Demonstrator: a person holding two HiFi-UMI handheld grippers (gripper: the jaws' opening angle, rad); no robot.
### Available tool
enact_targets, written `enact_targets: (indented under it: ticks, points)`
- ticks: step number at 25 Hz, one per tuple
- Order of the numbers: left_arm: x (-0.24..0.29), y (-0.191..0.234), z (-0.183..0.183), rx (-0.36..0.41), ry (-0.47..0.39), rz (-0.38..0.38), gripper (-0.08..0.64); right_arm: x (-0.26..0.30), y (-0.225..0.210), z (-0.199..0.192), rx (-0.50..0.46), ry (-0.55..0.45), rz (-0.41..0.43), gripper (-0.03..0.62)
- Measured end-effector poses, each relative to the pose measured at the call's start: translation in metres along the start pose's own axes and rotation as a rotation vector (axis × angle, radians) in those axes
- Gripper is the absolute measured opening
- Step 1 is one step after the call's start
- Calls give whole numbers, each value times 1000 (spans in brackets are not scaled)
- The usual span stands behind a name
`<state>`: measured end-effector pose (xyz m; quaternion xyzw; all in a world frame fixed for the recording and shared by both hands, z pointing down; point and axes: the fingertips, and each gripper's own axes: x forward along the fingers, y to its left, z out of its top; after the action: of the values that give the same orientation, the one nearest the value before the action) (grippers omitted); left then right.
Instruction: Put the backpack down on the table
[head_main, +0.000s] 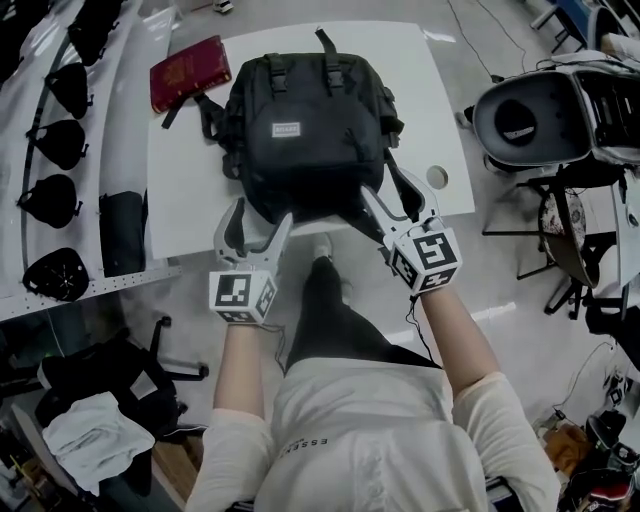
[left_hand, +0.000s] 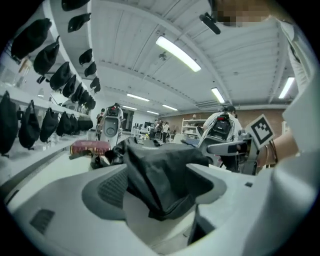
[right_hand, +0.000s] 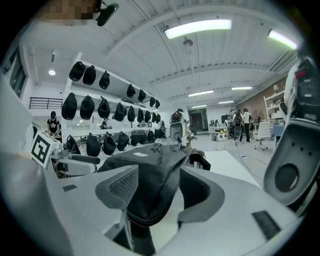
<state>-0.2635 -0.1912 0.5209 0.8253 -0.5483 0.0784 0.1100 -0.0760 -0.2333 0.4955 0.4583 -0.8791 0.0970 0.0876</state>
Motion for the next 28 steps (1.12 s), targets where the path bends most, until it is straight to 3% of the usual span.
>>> enact_targets:
  ticks: [5, 7, 9, 12, 15, 23, 28]
  points:
    - [-14, -21, 36, 7, 11, -42, 341, -16, 39, 25, -34, -25, 142, 250]
    - [-24, -30, 55, 22, -13, -40, 306, -23, 50, 38, -49, -46, 172, 236]
    - [-32, -39, 76, 66, -43, -39, 191, -29, 54, 54, -38, -74, 175, 172]
    - [-39, -48, 99, 93, -65, -60, 109, -35, 51, 75, 12, -115, 154, 50]
    - [-45, -52, 116, 92, -93, -76, 10, -39, 50, 91, 10, -137, 138, 17]
    - [-49, -62, 152, 141, -145, -137, 3, -48, 65, 125, -145, -177, 172, 15]
    - [-47, -60, 164, 195, -130, -135, 3, -52, 63, 137, -163, -182, 146, 14]
